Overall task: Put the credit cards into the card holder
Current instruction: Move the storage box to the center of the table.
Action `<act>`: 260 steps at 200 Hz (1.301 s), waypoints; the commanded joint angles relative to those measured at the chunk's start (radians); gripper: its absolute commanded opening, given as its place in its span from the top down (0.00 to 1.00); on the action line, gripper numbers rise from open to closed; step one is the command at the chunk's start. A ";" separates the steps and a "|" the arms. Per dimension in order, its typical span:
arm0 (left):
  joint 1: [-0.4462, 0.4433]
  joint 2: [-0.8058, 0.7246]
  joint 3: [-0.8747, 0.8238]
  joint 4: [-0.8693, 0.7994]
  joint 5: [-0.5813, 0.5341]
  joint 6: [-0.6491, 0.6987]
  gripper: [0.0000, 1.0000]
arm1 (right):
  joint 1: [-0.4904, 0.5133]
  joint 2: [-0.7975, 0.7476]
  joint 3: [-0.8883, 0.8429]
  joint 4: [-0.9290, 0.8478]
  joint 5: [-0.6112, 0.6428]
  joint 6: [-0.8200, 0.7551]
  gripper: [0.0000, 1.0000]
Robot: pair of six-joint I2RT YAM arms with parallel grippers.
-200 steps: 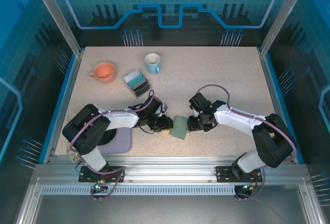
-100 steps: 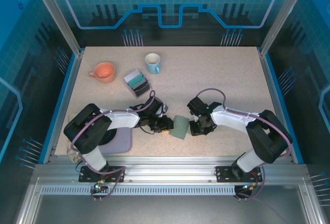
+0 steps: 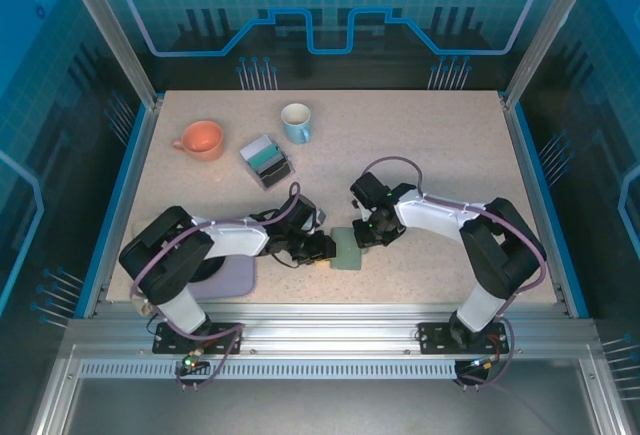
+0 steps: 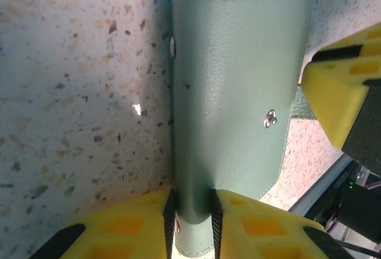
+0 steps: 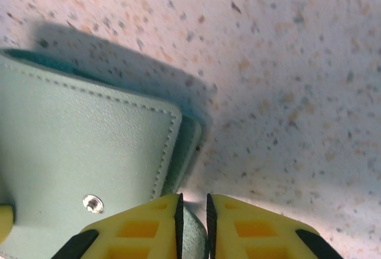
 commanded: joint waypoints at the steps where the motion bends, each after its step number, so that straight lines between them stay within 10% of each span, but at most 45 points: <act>1: -0.005 -0.055 -0.017 0.003 -0.039 -0.013 0.74 | 0.013 0.013 0.030 -0.041 0.067 -0.020 0.79; 98: 0.129 -0.293 0.011 -0.241 -0.249 0.052 0.60 | -0.093 -0.158 0.053 -0.003 -0.034 -0.025 0.52; 138: 0.365 -0.388 0.057 -0.330 -0.254 0.085 0.27 | -0.141 -0.073 0.184 0.125 -0.194 -0.002 0.22; 192: 0.653 -0.245 0.226 -0.390 -0.173 0.107 0.02 | -0.116 0.190 0.465 0.170 -0.296 0.043 0.19; 260: 0.716 0.066 0.477 -0.344 -0.106 0.070 0.01 | -0.084 0.494 0.804 0.150 -0.379 0.054 0.11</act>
